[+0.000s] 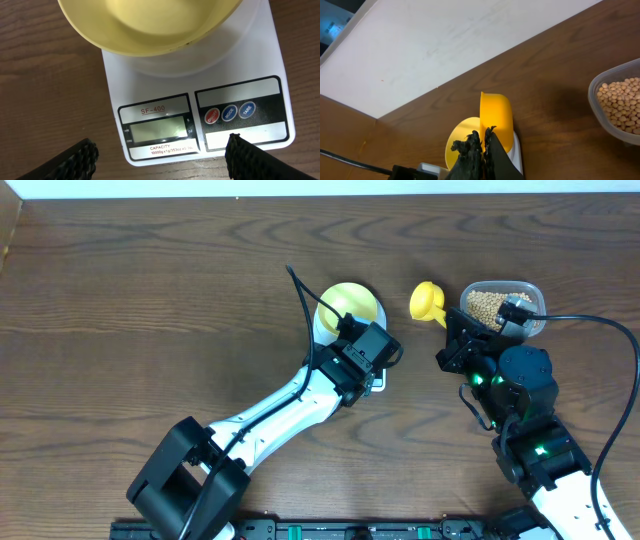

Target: Scoop item into bowl and weigh 50g on scale

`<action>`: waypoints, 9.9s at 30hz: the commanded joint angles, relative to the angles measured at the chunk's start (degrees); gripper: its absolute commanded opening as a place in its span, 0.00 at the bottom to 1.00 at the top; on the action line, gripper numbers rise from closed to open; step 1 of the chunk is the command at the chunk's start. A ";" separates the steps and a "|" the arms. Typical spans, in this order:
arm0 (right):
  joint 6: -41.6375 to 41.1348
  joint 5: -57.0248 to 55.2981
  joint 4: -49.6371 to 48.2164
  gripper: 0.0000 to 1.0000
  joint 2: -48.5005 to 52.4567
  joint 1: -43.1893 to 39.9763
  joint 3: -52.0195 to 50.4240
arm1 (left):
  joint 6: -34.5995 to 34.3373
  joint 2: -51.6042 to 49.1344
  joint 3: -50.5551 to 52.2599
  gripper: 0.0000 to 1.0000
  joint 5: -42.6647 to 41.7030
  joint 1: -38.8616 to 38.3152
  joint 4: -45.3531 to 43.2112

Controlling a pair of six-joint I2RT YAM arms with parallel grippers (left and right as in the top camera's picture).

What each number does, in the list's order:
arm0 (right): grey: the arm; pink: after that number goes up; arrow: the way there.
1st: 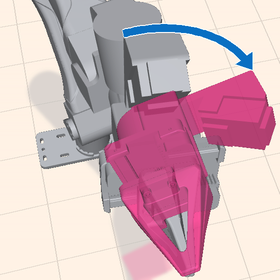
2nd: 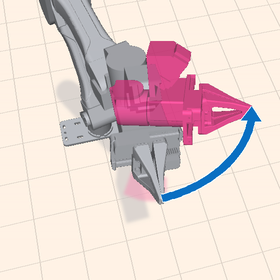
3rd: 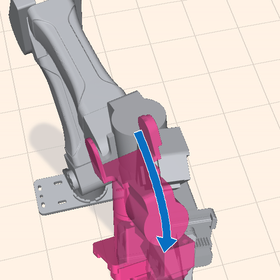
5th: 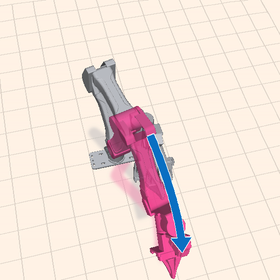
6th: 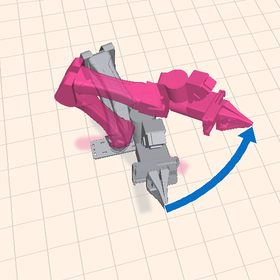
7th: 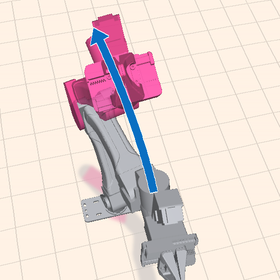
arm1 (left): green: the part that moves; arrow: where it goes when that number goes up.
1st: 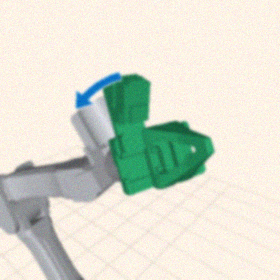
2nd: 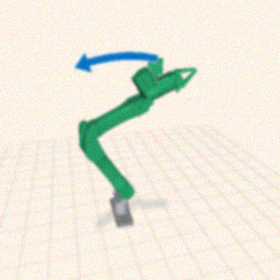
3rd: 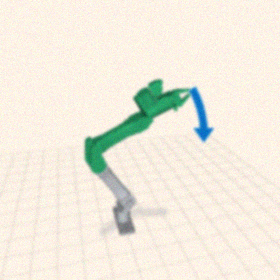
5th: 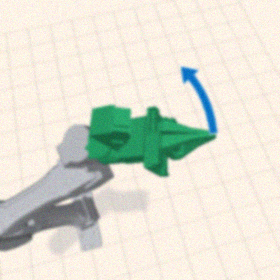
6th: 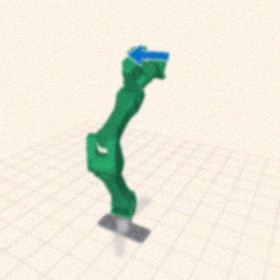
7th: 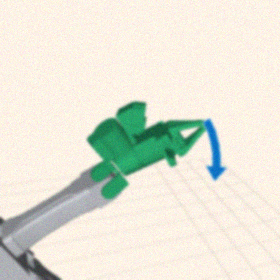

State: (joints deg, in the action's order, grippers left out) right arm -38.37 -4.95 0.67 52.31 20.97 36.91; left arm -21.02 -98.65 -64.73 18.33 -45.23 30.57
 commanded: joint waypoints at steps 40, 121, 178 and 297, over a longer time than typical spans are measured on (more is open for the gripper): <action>-0.13 -0.94 0.42 0.01 -0.68 -0.42 0.96 | -0.70 -3.98 0.87 0.83 0.79 -0.17 -1.40; -0.13 -0.74 0.42 0.01 -0.68 -0.42 0.96 | -3.26 -5.77 4.63 0.84 2.32 0.92 -8.63; -0.13 -0.72 0.39 0.01 -0.68 -0.42 0.96 | -3.30 -6.91 4.63 0.84 2.32 2.82 -9.07; -0.11 -0.94 0.46 0.01 -0.68 -0.42 0.96 | -3.26 0.61 4.59 0.84 3.80 0.79 -7.06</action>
State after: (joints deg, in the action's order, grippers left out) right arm -38.37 -4.97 1.10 52.31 20.97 36.91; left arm -24.18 -98.87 -60.97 21.17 -44.69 23.11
